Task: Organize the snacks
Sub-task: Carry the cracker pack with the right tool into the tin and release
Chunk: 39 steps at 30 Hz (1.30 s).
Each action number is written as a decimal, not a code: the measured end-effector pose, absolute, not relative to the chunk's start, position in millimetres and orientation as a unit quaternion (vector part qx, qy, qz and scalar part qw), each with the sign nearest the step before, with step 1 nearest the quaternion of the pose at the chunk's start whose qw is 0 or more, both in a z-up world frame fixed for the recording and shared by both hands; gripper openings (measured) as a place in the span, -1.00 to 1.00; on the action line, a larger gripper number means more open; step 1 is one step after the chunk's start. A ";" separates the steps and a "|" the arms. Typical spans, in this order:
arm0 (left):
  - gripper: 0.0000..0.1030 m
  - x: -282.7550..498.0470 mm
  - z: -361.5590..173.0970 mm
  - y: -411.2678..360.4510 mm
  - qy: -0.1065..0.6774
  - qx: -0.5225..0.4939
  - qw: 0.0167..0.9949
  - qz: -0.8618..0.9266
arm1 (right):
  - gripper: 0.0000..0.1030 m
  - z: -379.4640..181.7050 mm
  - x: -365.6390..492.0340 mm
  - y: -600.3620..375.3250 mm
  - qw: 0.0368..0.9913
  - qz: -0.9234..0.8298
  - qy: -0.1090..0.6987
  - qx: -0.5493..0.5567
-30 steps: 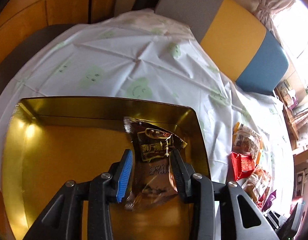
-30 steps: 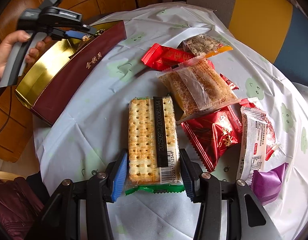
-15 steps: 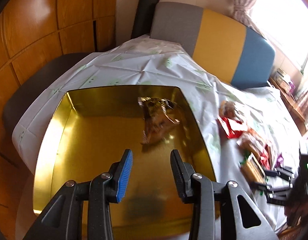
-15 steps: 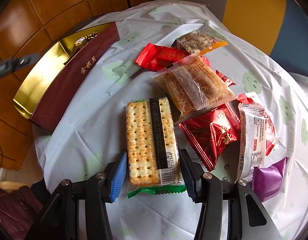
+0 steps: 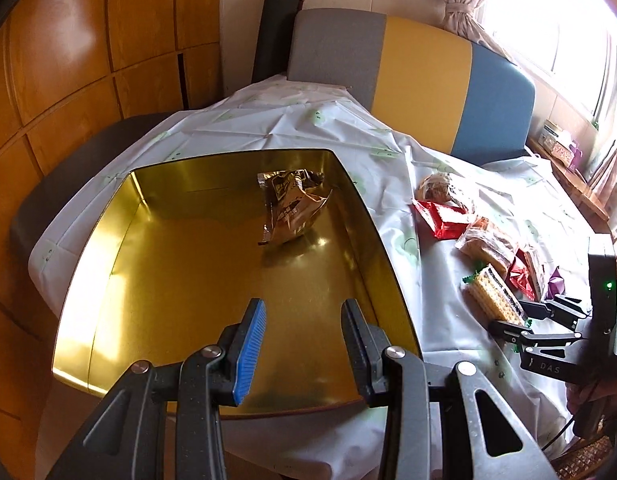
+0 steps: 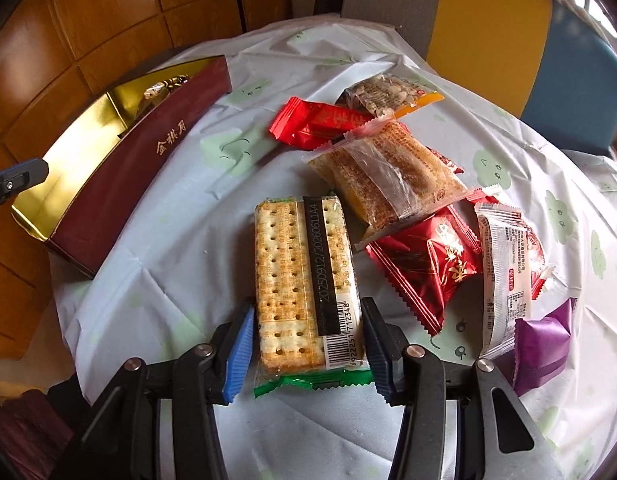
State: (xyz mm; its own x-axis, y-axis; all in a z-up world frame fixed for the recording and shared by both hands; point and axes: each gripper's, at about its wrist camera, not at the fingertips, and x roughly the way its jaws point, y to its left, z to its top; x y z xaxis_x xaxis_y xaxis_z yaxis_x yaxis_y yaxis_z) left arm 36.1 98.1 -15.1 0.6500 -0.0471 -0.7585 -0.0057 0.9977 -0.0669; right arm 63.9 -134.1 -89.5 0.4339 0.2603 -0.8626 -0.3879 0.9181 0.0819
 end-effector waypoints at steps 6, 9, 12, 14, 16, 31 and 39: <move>-0.23 27.3 -16.6 104.2 0.417 -0.039 0.908 0.003 | -0.05 -87.5 54.1 -129.1 0.857 0.168 0.480 -0.076; -0.23 24.2 -17.6 105.6 0.417 -0.038 0.908 0.005 | -0.05 -86.6 51.4 -129.0 0.862 0.154 0.478 -0.064; -0.23 22.6 -17.9 106.8 0.415 -0.037 0.909 0.006 | -0.06 -85.2 51.4 -129.2 0.862 0.142 0.485 -0.038; -0.23 21.6 -18.4 108.1 0.414 -0.038 0.910 0.006 | -0.06 -83.4 50.9 -128.5 0.860 0.141 0.490 -0.017; -0.23 21.2 -19.2 109.6 0.414 -0.039 0.910 0.007 | -0.06 -80.6 50.3 -128.3 0.857 0.151 0.494 0.012; -0.23 20.8 -23.3 125.2 0.409 -0.050 0.911 0.025 | -0.06 -25.8 41.0 -88.0 0.859 0.208 0.463 0.065; -0.23 20.6 -24.0 137.0 0.405 -0.057 0.912 0.035 | -0.06 10.7 47.3 -23.6 0.859 0.266 0.437 0.027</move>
State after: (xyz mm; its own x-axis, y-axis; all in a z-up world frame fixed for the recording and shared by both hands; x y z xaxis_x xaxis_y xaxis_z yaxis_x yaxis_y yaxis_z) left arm 20.6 137.0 -24.0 0.6702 0.0180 -0.7419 -0.1110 0.9909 -0.0762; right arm 47.3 -23.6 10.7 0.4761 0.4812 -0.7361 -0.4340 0.8565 0.2792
